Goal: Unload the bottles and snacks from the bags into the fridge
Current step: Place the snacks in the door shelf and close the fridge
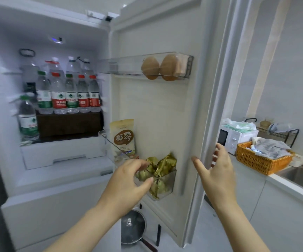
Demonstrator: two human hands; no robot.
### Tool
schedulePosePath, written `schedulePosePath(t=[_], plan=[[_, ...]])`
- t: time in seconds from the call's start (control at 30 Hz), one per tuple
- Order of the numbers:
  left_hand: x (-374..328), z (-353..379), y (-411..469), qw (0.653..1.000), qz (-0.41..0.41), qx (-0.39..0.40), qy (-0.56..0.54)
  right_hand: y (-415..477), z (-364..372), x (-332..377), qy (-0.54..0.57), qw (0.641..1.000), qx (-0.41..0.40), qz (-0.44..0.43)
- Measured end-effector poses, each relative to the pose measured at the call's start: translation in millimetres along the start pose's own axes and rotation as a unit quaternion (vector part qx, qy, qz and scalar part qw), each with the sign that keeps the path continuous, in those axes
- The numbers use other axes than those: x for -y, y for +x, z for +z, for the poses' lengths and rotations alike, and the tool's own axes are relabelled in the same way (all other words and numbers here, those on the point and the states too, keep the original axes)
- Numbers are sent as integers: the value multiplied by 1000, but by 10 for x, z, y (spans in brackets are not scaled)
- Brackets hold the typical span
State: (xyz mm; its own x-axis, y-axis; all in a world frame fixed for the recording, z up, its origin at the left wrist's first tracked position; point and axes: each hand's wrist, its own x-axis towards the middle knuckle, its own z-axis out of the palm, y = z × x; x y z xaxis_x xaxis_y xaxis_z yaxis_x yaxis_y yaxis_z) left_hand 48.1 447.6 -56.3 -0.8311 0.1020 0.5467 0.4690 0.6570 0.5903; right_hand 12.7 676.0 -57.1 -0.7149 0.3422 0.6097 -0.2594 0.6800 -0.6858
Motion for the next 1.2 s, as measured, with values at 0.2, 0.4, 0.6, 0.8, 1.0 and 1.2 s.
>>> schedulePosePath(t=[0.2, 0.4, 0.6, 0.8, 1.0, 1.2], plan=[[22, -464, -541, 1000, -6, -13, 8, -574, -41, 492, 39, 998, 47, -33], [54, -845, -952, 999, -19, -28, 20, -909, -29, 905, 140, 980, 126, -67], [127, -1081, -1151, 998, -41, -44, 30, -1027, 156, 1266, 161, 964, 174, -120], [309, -1201, -1182, 991, -111, -74, 31, -964, 482, 1493, 184, 946, 224, -146], [582, -1422, -1080, 962, -181, -196, 51, -782, 971, 1628, 194, 924, 272, -187], [945, -1601, -923, 924, -229, -287, 105, -507, 1633, 1831, 162, 893, 294, -299]])
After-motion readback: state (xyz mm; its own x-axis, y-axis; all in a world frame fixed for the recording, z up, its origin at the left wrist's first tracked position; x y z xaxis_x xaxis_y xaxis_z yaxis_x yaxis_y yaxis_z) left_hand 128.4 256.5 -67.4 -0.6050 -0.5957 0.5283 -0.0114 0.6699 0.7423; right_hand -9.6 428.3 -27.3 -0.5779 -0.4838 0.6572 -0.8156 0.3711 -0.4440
